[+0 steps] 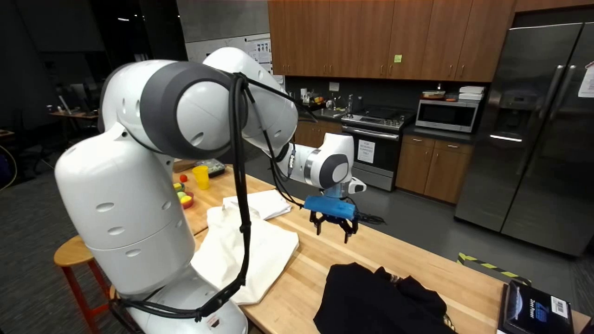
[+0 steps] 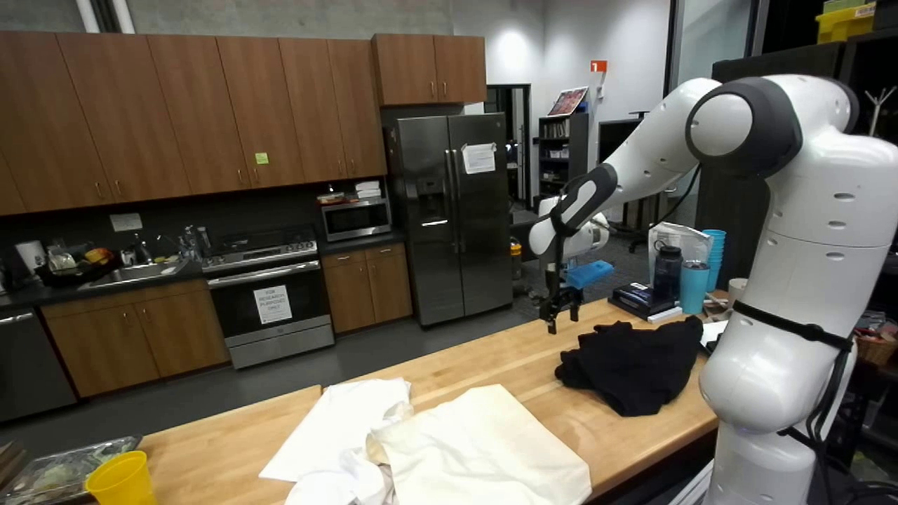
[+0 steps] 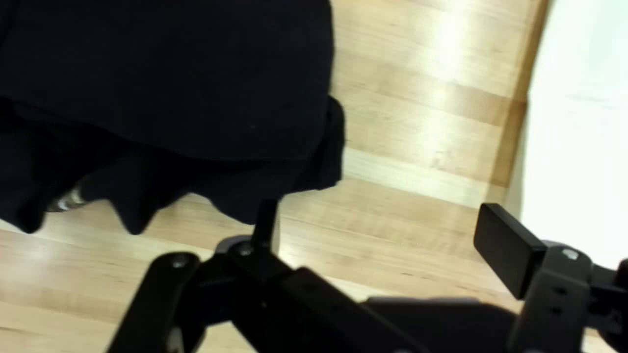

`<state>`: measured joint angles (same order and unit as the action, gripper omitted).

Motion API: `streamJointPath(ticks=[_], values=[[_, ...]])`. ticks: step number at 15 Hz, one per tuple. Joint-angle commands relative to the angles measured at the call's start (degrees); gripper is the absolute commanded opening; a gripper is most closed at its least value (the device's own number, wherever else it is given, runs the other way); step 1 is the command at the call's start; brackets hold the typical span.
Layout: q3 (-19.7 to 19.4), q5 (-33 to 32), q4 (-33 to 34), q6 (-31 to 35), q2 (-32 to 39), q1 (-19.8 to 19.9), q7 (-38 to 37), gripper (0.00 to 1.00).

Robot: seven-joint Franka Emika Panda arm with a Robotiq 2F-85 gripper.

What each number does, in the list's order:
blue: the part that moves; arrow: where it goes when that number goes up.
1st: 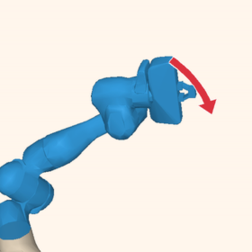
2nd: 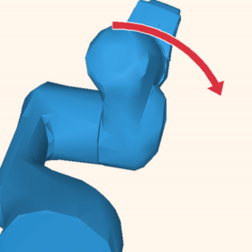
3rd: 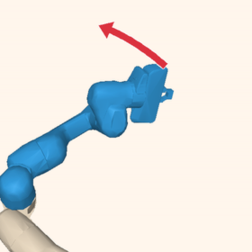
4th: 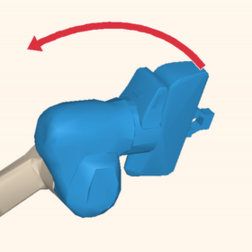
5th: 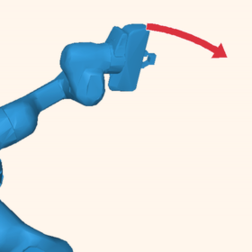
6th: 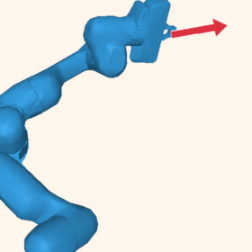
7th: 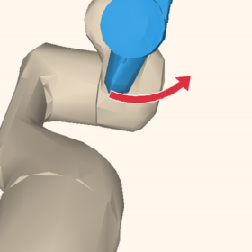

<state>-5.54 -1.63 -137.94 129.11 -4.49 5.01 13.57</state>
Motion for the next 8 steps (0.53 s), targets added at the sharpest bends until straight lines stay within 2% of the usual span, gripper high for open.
streamJointPath(ticks=[1, 3, 5, 8], values=[[0.55, 8.80, 4.90, -9.08, 2.09, -2.28, 9.96, 1.00], [0.77, 11.04, 7.60, -15.05, 5.23, -2.59, 12.94, 1.00], [1.21, 10.35, 8.85, -18.26, 8.18, -2.38, 13.65, 1.00], [2.72, 6.90, 8.39, -15.71, 11.88, -2.96, 12.48, 1.00]])
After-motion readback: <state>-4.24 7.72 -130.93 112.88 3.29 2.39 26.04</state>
